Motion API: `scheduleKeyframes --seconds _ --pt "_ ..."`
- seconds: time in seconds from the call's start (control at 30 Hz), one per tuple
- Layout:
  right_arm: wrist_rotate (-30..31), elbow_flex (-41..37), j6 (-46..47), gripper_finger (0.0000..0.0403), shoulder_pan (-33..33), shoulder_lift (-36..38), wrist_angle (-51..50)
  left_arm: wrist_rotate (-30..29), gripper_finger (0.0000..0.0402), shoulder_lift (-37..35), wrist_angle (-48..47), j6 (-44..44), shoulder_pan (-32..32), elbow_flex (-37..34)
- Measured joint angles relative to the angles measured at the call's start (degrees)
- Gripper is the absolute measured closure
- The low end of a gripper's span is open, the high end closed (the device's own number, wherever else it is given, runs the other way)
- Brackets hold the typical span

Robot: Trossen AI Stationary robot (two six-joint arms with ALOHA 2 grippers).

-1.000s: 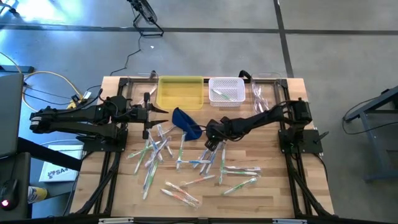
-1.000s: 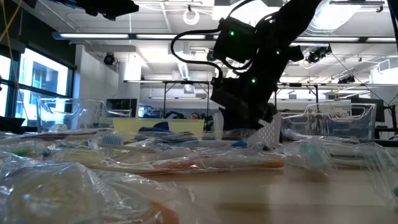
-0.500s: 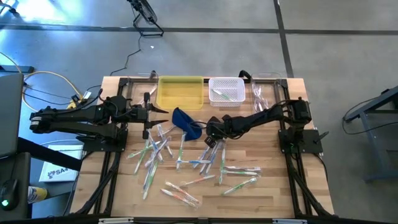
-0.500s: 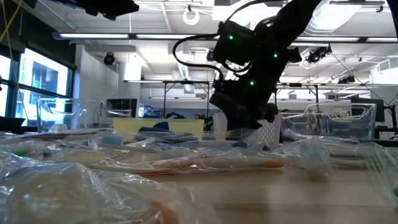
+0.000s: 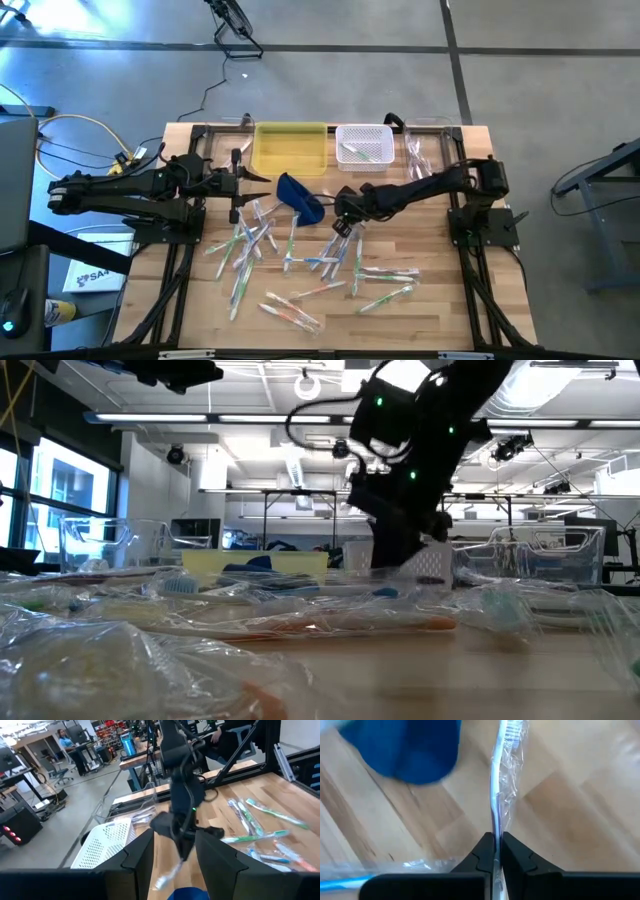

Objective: Pick & Place Toothbrushes
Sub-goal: Put the violet toothbrush into the right transparent bin

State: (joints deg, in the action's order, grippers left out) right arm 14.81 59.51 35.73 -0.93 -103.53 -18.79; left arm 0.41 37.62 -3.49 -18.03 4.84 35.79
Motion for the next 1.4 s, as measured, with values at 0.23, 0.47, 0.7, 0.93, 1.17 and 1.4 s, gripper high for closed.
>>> scheduleKeyframes --seconds 0.23,0.47,0.7,0.93,1.17,1.4 --pt "3.5 0.0 0.7 0.0393 -0.7 8.4 -1.1 0.3 0.0262 0.0 -0.1 0.6 0.0 0.0" --pt "12.9 0.1 2.2 0.0393 -0.9 18.3 -6.8 0.3 0.0262 0.0 -0.1 0.4 0.0 0.0" --pt "21.2 0.1 2.2 0.0393 -5.0 27.9 -18.2 0.0 0.0262 0.0 -0.1 0.4 0.0 0.0" --pt "21.8 0.1 3.5 0.0393 -13.0 35.8 -31.4 0.0 0.0262 0.0 0.2 0.8 0.0 0.0" --pt "20.7 -6.1 2.0 0.0393 -19.6 41.5 -32.6 0.0 0.0262 0.0 0.4 0.5 0.0 0.0" --pt "17.6 -16.7 3.0 0.0393 -25.3 47.2 -22.1 -0.2 0.0262 0.0 0.4 0.3 0.0 0.0"
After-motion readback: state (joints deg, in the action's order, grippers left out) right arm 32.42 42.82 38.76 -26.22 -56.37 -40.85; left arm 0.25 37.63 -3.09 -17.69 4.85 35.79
